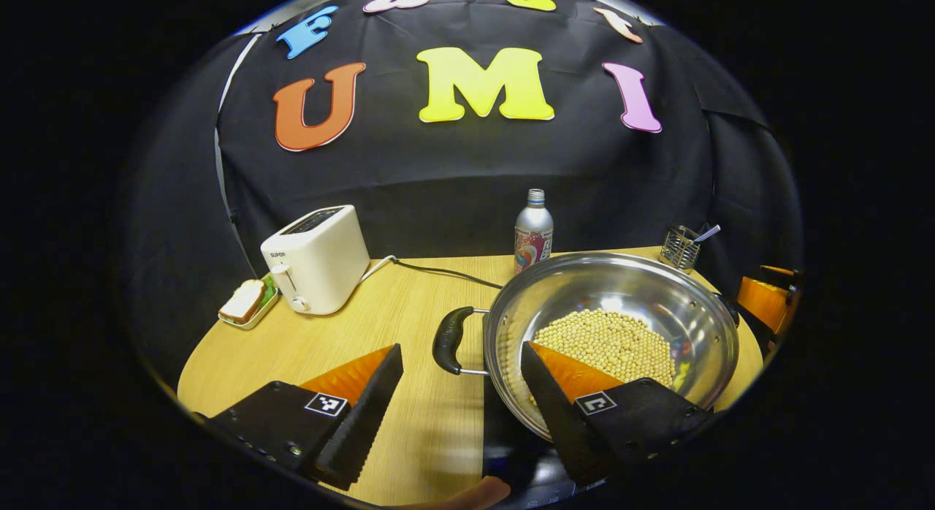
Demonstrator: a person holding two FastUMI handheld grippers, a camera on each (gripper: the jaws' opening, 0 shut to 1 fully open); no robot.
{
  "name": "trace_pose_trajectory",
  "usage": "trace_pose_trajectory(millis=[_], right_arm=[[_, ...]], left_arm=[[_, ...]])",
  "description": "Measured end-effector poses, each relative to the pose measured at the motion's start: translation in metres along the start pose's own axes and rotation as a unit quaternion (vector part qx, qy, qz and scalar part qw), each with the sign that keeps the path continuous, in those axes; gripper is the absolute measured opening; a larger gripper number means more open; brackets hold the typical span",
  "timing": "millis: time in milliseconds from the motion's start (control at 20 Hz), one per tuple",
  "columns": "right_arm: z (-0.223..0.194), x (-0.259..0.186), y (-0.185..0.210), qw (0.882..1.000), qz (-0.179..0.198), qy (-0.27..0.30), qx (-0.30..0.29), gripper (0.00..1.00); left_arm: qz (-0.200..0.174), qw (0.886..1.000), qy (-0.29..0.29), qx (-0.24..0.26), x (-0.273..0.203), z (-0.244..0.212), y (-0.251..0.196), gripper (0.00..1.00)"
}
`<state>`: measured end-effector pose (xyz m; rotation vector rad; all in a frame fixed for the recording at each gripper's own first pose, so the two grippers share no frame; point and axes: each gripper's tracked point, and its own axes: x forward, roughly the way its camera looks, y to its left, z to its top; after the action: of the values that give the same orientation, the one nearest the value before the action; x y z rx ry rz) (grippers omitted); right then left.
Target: First push the handle of the pot to place it horizontally, then grasp the pot with both hands and set it on the induction cooktop.
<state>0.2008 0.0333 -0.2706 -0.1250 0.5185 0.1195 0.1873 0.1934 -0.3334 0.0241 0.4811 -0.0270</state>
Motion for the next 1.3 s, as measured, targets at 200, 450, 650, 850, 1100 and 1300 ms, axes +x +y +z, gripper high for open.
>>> trace_pose_trajectory(millis=[200, 450, 650, 850, 1100, 1300], right_arm=[[0.002, -0.025, 0.001, 1.000, -0.002, -0.012, 0.006, 0.95], [-0.001, -0.052, -0.001, 1.000, -0.002, -0.022, 0.014, 0.95], [-0.006, -0.072, -0.001, 0.999, 0.003, -0.023, 0.026, 0.95], [-0.003, -0.099, -0.001, 0.999, 0.006, -0.034, 0.031, 0.95], [0.005, -0.146, -0.005, 0.997, 0.008, -0.058, 0.044, 0.96], [0.023, -0.192, -0.011, 0.994, -0.002, -0.095, 0.051, 0.94]], left_arm=[[-0.012, 0.999, -0.016, -0.028, -0.028, 0.002, -0.006, 0.97], [-0.008, 0.999, -0.031, -0.036, -0.057, 0.002, -0.007, 0.97], [-0.018, 0.996, -0.052, -0.074, -0.082, 0.007, -0.007, 0.97], [-0.014, 0.995, -0.062, -0.081, -0.109, 0.009, 0.002, 0.96], [-0.012, 0.992, -0.101, -0.079, -0.160, 0.020, 0.003, 0.96], [-0.009, 0.987, -0.141, -0.077, -0.213, 0.036, 0.005, 0.94]])
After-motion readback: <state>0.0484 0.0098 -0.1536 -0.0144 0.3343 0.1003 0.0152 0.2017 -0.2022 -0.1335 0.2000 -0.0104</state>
